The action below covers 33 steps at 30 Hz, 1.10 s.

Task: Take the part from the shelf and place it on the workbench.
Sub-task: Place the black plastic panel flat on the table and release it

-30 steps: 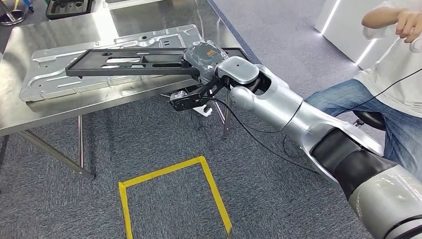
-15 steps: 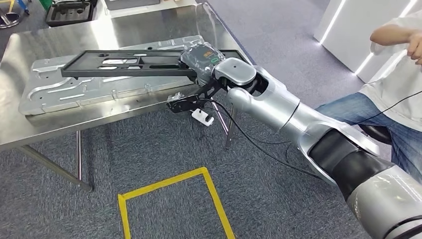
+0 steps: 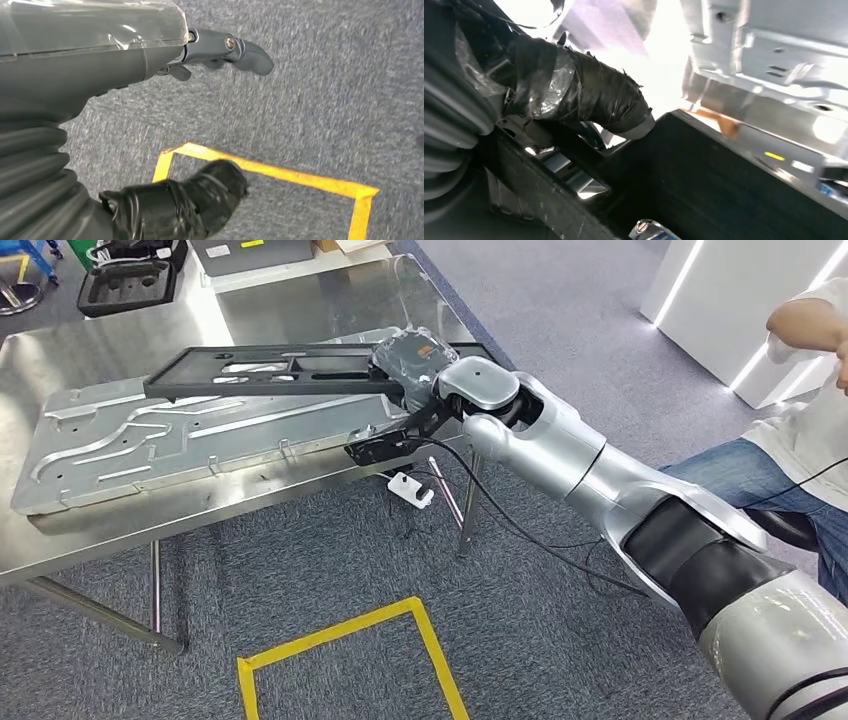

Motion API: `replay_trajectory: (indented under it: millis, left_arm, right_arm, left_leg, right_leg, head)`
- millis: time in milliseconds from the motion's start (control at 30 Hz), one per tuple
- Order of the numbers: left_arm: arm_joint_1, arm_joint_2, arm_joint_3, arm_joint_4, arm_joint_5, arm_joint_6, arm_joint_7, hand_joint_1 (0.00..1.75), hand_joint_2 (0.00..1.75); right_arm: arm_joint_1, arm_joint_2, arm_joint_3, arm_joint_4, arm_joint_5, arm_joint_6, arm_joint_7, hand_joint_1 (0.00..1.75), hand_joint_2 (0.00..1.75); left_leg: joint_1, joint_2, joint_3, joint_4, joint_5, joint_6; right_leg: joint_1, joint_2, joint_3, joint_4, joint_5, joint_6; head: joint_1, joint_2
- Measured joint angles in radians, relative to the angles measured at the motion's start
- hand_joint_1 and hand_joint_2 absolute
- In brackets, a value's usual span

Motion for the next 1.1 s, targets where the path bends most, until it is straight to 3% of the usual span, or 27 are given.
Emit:
replay_trajectory:
  millis: [67,100,133,167,233,267,300,400,467,567,600,633,667,733,800,900,967,1067,1100]
  left_arm:
    - [0.001,0.000,0.000,0.000,0.000,0.002,0.000,0.00,1.75]
    - [0.003,-0.001,0.000,0.000,0.000,0.002,0.000,0.00,1.75]
    - [0.004,-0.002,0.000,0.000,0.000,0.002,0.000,0.00,1.75]
    - [0.005,-0.002,0.000,0.000,0.000,0.002,0.000,0.00,1.75]
    - [0.007,0.000,0.000,0.000,0.000,0.003,0.000,0.00,1.75]
    - [0.008,0.001,0.000,0.000,0.000,0.003,0.000,0.00,1.75]
    - [0.009,0.002,-0.001,0.000,0.001,0.004,0.000,0.00,1.75]
    - [0.010,0.004,-0.001,0.000,0.002,0.005,0.002,0.00,1.75]
    - [0.008,0.004,-0.001,0.000,0.002,0.006,0.004,0.00,1.75]
    - [0.003,0.003,-0.002,0.000,0.001,0.007,0.007,0.00,1.75]
    - [0.003,0.002,-0.002,0.000,0.001,0.007,0.008,0.00,1.75]
    - [0.004,0.001,-0.003,0.000,0.001,0.007,0.009,0.00,1.75]
    - [0.005,0.001,-0.004,0.000,0.001,0.007,0.009,0.00,1.75]
    - [0.006,0.000,-0.006,0.000,0.002,0.007,0.010,0.00,1.75]
    - [0.004,0.000,-0.008,0.000,0.003,0.007,0.010,0.00,1.75]
    - [0.003,0.000,-0.009,0.000,0.003,0.007,0.012,0.00,1.75]
    - [0.002,0.000,-0.009,0.000,0.003,0.008,0.012,0.00,1.75]
    - [0.000,-0.001,-0.010,0.000,0.003,0.010,0.013,0.00,1.75]
    - [0.001,-0.001,-0.010,0.000,0.003,0.010,0.014,0.00,1.75]
  right_arm:
    - [0.004,0.000,0.000,0.003,0.003,0.000,0.000,1.75,1.75]
    - [0.007,0.000,0.000,0.005,0.004,0.000,0.000,1.75,1.75]
    - [0.011,0.000,0.000,0.006,0.006,0.000,0.000,1.75,1.75]
    - [0.013,0.000,0.000,0.007,0.006,0.000,0.000,1.75,1.75]
    - [0.014,0.000,0.000,0.009,0.008,0.000,0.000,1.75,1.75]
    - [0.013,0.000,0.000,0.010,0.008,-0.001,0.000,1.75,1.75]
    - [0.014,0.000,0.000,0.012,0.009,-0.001,0.000,1.75,1.75]
    - [0.016,0.000,0.000,0.016,0.010,-0.006,-0.003,1.75,1.75]
    - [0.014,-0.001,0.000,0.019,0.012,-0.017,-0.011,1.75,1.75]
    - [0.020,-0.002,0.000,0.026,0.030,-0.048,-0.034,1.75,1.75]
    - [0.026,-0.002,0.000,0.030,0.041,-0.057,-0.043,1.75,1.75]
    - [0.031,-0.002,0.000,0.035,0.055,-0.063,-0.053,1.75,1.75]
    - [0.035,-0.003,0.000,0.041,0.069,-0.067,-0.062,1.75,1.75]
    - [0.038,-0.003,0.000,0.052,0.093,-0.075,-0.081,1.75,1.75]
    - [0.040,-0.003,0.000,0.063,0.116,-0.083,-0.100,1.75,1.75]
    - [0.049,-0.003,0.000,0.073,0.154,-0.090,-0.125,1.75,1.75]
    - [0.050,-0.002,0.001,0.079,0.174,-0.092,-0.135,1.75,1.75]
    - [0.054,-0.001,0.001,0.087,0.190,-0.091,-0.143,1.75,1.75]
    - [0.057,-0.001,0.003,0.090,0.193,-0.089,-0.146,1.75,1.75]
  left_leg:
    - [0.003,0.003,-0.082,0.094,-0.050,-0.005]
    - [0.003,0.003,-0.109,0.105,-0.068,-0.003]
    - [0.003,0.003,-0.120,0.085,-0.066,0.002]
    - [0.001,0.003,-0.118,0.037,-0.036,0.010]
    - [-0.008,0.002,-0.101,-0.082,0.085,0.030]
    - [-0.014,0.001,-0.092,-0.125,0.131,0.039]
    - [-0.018,-0.001,-0.085,-0.148,0.161,0.046]
    - [-0.019,-0.001,-0.055,-0.175,0.166,0.058]
    - [-0.015,0.001,-0.029,-0.188,0.164,0.064]
    - [-0.014,0.000,-0.010,-0.192,0.148,0.070]
    - [-0.013,-0.001,-0.003,-0.190,0.140,0.069]
    - [-0.011,-0.002,0.005,-0.188,0.131,0.067]
    - [-0.009,-0.004,0.014,-0.184,0.120,0.064]
    - [-0.007,-0.007,0.030,-0.167,0.095,0.054]
    - [-0.008,-0.009,0.032,-0.152,0.073,0.041]
    - [-0.009,-0.010,0.030,-0.135,0.063,0.024]
    - [-0.005,-0.006,-0.001,-0.077,0.050,0.013]
    - [0.003,0.001,-0.110,0.090,-0.011,-0.004]
    - [0.005,0.002,-0.139,0.120,-0.022,-0.007]
  right_leg:
    - [0.001,0.003,0.015,0.000,-0.016,-0.002]
    - [0.003,0.004,0.027,0.000,-0.027,-0.001]
    - [0.005,0.005,0.041,0.000,-0.038,-0.001]
    - [0.008,0.005,0.057,0.000,-0.049,-0.001]
    - [0.012,0.004,0.083,-0.003,-0.071,0.001]
    - [0.013,0.006,0.092,-0.006,-0.079,0.004]
    - [0.013,0.007,0.100,-0.008,-0.082,0.008]
    - [0.013,0.010,0.109,0.008,-0.080,0.023]
    - [0.012,0.008,0.072,0.078,-0.089,0.030]
    - [0.008,0.007,-0.044,0.238,-0.159,0.045]
    - [0.007,0.006,-0.072,0.259,-0.179,0.049]
    - [0.005,0.006,-0.085,0.249,-0.181,0.053]
    - [0.003,0.005,-0.082,0.208,-0.157,0.055]
    - [-0.001,0.002,-0.056,0.082,-0.055,0.056]
    - [0.000,-0.001,-0.036,0.011,0.009,0.042]
    - [0.001,-0.002,-0.026,0.005,0.017,0.017]
    - [-0.003,-0.002,-0.014,0.000,0.013,0.006]
    - [-0.003,-0.001,-0.005,-0.002,0.003,-0.001]
    - [-0.003,0.000,-0.001,-0.001,-0.002,-0.002]
  head:
    - [-0.001,0.000]
    - [-0.001,0.000]
    - [-0.001,0.000]
    - [-0.001,0.000]
    - [0.000,0.000]
    - [-0.001,0.000]
    - [-0.001,0.000]
    - [-0.001,0.000]
    - [0.000,0.000]
    - [0.000,0.000]
    - [0.000,0.000]
    - [0.000,0.000]
    - [0.001,0.000]
    - [0.000,0.000]
    - [-0.001,0.000]
    - [-0.002,0.000]
    - [-0.003,0.000]
    - [-0.004,0.000]
    - [-0.004,0.000]
